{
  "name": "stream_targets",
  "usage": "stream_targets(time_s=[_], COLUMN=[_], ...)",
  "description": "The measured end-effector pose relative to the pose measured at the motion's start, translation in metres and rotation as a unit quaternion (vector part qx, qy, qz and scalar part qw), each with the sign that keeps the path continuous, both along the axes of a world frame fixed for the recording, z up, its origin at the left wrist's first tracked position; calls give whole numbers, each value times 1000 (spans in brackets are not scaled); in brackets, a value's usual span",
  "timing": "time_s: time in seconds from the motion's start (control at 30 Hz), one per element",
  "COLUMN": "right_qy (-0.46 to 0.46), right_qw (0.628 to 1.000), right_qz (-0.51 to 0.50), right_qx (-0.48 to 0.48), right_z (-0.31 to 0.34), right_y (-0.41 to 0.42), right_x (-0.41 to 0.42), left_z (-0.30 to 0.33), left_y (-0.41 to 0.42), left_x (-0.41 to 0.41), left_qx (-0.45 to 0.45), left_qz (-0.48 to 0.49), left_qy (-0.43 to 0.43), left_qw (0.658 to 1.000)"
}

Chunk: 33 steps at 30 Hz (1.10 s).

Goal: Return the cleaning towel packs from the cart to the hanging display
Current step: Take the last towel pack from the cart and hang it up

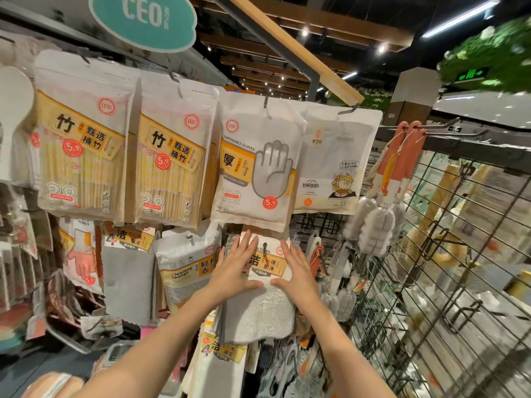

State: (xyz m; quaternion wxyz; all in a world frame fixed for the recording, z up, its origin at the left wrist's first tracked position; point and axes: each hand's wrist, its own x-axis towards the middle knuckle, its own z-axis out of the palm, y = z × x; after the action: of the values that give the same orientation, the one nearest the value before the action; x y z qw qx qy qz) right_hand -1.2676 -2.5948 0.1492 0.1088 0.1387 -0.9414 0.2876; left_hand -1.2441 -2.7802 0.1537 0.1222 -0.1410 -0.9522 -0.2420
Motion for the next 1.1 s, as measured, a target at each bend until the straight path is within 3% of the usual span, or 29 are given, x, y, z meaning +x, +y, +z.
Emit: stream_targets(time_s=[0.63, 1.1], right_qy=[-3, 42], right_qw=[1000, 997], right_qz=[5, -10], right_qx=[-25, -69], right_z=[1, -4], right_y=[3, -2], right_x=[-23, -47], left_z=[-1, -8], left_y=[-10, -12], left_x=[-29, -55], left_qx=[2, -14], left_qz=[-17, 20], left_qy=[-30, 13], left_qw=[999, 1000])
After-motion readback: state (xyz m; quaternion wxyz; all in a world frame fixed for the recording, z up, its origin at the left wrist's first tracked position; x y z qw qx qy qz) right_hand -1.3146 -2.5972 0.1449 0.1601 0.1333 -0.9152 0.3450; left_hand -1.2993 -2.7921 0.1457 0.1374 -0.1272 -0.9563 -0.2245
